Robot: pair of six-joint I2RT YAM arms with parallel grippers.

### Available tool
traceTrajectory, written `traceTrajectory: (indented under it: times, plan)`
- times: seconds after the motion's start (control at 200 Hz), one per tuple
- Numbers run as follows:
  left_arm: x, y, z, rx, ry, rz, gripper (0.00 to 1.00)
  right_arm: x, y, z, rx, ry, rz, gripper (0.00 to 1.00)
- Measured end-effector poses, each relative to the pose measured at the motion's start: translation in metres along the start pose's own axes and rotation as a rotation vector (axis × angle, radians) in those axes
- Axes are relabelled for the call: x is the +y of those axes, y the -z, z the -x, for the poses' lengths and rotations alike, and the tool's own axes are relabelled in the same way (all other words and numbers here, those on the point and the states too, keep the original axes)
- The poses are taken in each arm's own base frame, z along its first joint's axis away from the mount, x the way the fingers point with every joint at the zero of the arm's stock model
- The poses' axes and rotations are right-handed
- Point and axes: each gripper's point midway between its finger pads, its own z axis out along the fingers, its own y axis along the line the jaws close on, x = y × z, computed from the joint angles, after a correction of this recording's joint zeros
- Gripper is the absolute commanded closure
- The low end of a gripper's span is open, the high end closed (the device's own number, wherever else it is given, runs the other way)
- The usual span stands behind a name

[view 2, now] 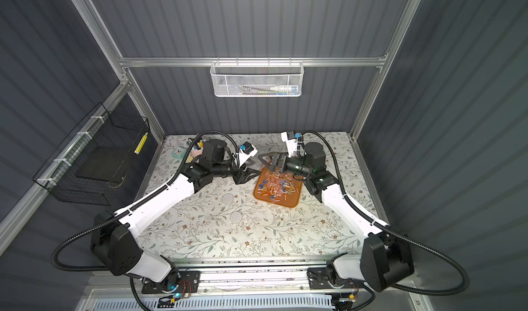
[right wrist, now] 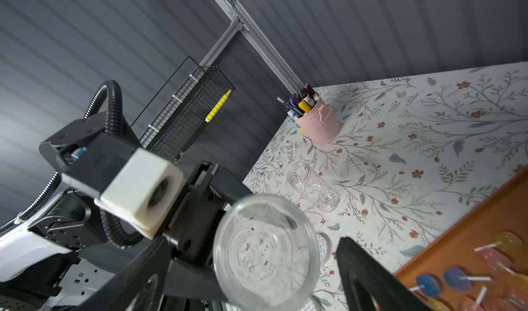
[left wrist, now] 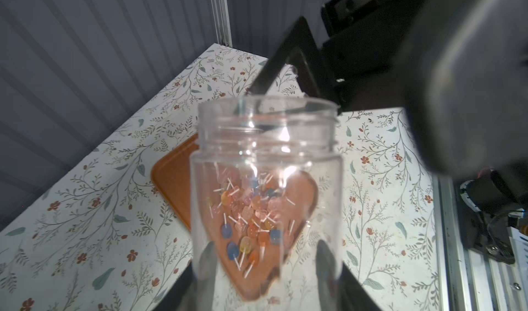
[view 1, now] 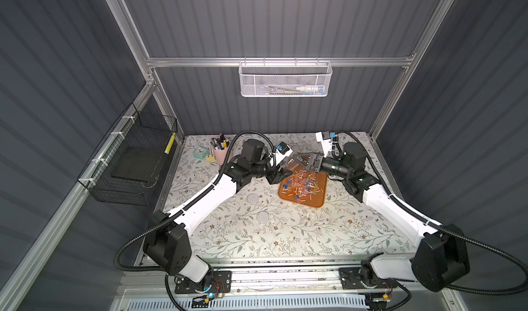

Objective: Pour the candies out of the jar
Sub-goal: Place the jar at the center of the board.

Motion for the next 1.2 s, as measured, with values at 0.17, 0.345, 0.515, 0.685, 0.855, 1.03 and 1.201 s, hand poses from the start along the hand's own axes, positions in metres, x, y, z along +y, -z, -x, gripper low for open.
traceTrajectory:
  times: [0.17, 0.345, 0.515, 0.685, 0.855, 1.03, 1.201]
  plan:
    - [-0.005, 0.004, -0.002, -0.014, 0.009, -0.009, 1.0, -0.005, -0.015, 0.001, 0.008, -0.015, -0.001, 0.14]
    - [-0.004, 0.009, 0.009, -0.051, -0.002, 0.01, 1.0, -0.002, -0.023, -0.008, 0.031, -0.024, 0.007, 0.13]
    - [0.0, 0.009, 0.014, -0.072, 0.002, 0.03, 1.0, 0.0, -0.024, -0.011, 0.038, -0.03, 0.01, 0.2]
    - [0.002, 0.009, 0.014, -0.073, 0.016, 0.037, 1.0, 0.006, -0.026, -0.01, 0.035, -0.024, 0.028, 0.38]
    - [0.002, 0.009, 0.013, -0.072, 0.024, 0.037, 0.41, 0.007, -0.026, -0.009, 0.032, -0.017, 0.029, 0.43]
    - [0.002, 0.008, 0.011, -0.069, 0.035, 0.035, 0.0, -0.003, -0.026, -0.011, 0.034, -0.011, -0.014, 0.44]
    - [-0.001, 0.016, -0.008, -0.044, 0.07, 0.049, 0.0, -0.02, -0.032, -0.011, 0.041, 0.021, -0.094, 0.45]
